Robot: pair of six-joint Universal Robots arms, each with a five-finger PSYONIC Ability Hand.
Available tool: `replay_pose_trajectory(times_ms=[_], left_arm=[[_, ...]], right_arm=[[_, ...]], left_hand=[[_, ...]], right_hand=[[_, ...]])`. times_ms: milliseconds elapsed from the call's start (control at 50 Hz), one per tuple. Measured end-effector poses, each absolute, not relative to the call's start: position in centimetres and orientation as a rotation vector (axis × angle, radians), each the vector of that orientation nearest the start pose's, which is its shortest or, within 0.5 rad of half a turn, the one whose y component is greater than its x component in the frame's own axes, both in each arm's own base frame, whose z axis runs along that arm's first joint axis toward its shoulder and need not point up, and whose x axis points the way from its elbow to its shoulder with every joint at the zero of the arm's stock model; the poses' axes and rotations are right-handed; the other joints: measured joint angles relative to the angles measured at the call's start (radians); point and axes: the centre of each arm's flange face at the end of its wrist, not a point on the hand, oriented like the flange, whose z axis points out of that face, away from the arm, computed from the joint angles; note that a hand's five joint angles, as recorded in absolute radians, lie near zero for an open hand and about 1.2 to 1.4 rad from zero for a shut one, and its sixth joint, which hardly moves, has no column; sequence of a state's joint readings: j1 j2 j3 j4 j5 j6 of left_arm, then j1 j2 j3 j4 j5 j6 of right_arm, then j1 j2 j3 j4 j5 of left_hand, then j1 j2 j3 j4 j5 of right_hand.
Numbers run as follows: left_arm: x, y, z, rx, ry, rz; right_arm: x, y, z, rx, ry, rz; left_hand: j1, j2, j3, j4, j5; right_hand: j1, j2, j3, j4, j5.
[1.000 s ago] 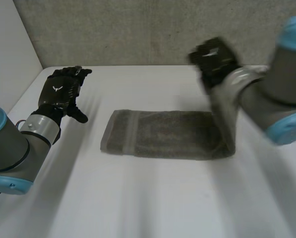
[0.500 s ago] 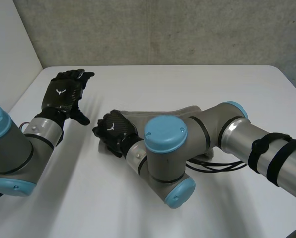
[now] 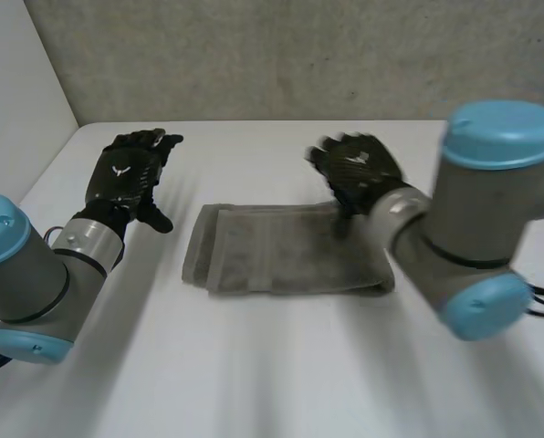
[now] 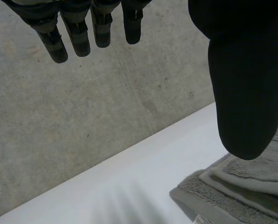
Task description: Fold the towel.
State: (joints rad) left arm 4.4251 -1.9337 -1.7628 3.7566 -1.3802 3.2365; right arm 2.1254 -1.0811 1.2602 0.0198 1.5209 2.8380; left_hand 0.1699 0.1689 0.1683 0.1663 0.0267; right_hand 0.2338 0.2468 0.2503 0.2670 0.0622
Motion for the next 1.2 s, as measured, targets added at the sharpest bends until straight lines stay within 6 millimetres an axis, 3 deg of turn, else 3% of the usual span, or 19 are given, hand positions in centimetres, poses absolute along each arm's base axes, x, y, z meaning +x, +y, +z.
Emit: replay_pose_trajectory(times_ms=[120, 180, 280, 360, 400, 520, 640, 700, 780, 860, 960, 1020, 1080, 1140, 1200], left_arm=[[-25.1, -30.1, 18.6, 0.712, 2.266, -2.466], [-25.3, -30.0, 18.6, 0.721, 2.269, -2.467], [-25.5, -29.9, 18.4, 0.728, 2.273, -2.465], [-25.5, -29.9, 18.4, 0.727, 2.275, -2.464], [-25.4, -29.9, 18.5, 0.725, 2.275, -2.464], [-25.4, -29.8, 18.7, 0.721, 2.268, -2.469], [-25.3, -29.9, 19.1, 0.713, 2.254, -2.482], [-25.2, -29.9, 19.6, 0.704, 2.237, -2.498], [-24.9, -30.0, 20.4, 0.683, 2.209, -2.522], [-24.5, -30.1, 21.3, 0.660, 2.179, -2.545], [-23.6, -30.4, 22.0, 0.617, 2.149, -2.555], [-23.1, -30.6, 22.2, 0.597, 2.141, -2.552], [-22.7, -30.7, 22.3, 0.582, 2.136, -2.548], [-22.6, -30.8, 22.3, 0.576, 2.135, -2.547], [-22.6, -30.9, 22.3, 0.572, 2.137, -2.548]], right_arm=[[28.2, -27.5, 18.1, -0.943, 2.285, -1.700], [27.2, -27.6, 16.3, -0.937, 2.332, -1.648], [26.5, -27.8, 13.7, -0.938, 2.341, -1.602], [26.7, -28.2, 13.2, -0.937, 2.317, -1.620], [26.9, -28.8, 13.2, -0.929, 2.299, -1.647], [27.7, -30.0, 14.5, -0.896, 2.249, -1.735], [30.5, -30.4, 17.7, -0.918, 2.107, -1.860], [33.5, -29.1, 19.2, -0.998, 1.977, -1.895], [38.6, -25.8, 20.3, -1.172, 1.770, -1.907], [42.8, -22.3, 19.7, -1.359, 1.590, -1.872], [46.7, -18.2, 16.4, -1.549, 1.467, -1.748], [47.6, -17.2, 14.6, -1.601, 1.466, -1.687], [47.9, -17.0, 13.9, -1.609, 1.500, -1.667], [47.7, -17.6, 15.0, -1.557, 1.552, -1.697], [47.1, -18.4, 16.5, -1.474, 1.611, -1.732]], left_hand=[[0.000, 0.000, 0.000, 0.000, 0.000], [0.000, 0.000, 0.000, 0.000, 0.000], [0.000, 0.000, 0.000, 0.000, 0.000], [0.000, 0.000, 0.000, 0.000, 0.000], [0.000, 0.000, 0.000, 0.000, 0.000], [0.000, 0.000, 0.000, 0.000, 0.000], [0.000, 0.000, 0.000, 0.000, 0.000], [0.000, 0.000, 0.000, 0.000, 0.000], [0.000, 0.000, 0.000, 0.000, 0.000], [0.000, 0.000, 0.000, 0.000, 0.000], [0.000, 0.000, 0.000, 0.000, 0.000], [0.000, 0.000, 0.000, 0.000, 0.000], [-0.001, 0.000, 0.000, 0.000, 0.000], [-0.001, 0.000, 0.000, 0.000, 0.000], [-0.001, 0.000, 0.000, 0.000, 0.000]], right_hand=[[0.114, 0.098, 0.096, 0.074, 0.117], [0.209, 0.196, 0.193, 0.176, 0.222], [0.603, 0.599, 0.589, 0.569, 0.602], [0.845, 0.825, 0.827, 0.795, 0.823], [1.084, 1.068, 1.062, 1.047, 1.071], [1.096, 1.079, 1.088, 1.076, 1.093], [1.096, 1.079, 1.088, 1.076, 1.095], [1.097, 1.079, 1.088, 1.076, 1.095], [1.097, 1.079, 1.088, 1.076, 1.095], [1.097, 1.079, 1.088, 1.076, 1.096], [1.097, 1.079, 1.089, 1.076, 1.096], [1.093, 1.077, 1.083, 1.069, 1.092], [0.644, 0.623, 0.634, 0.619, 0.629], [0.266, 0.249, 0.254, 0.242, 0.242], [0.137, 0.128, 0.125, 0.112, 0.102]])
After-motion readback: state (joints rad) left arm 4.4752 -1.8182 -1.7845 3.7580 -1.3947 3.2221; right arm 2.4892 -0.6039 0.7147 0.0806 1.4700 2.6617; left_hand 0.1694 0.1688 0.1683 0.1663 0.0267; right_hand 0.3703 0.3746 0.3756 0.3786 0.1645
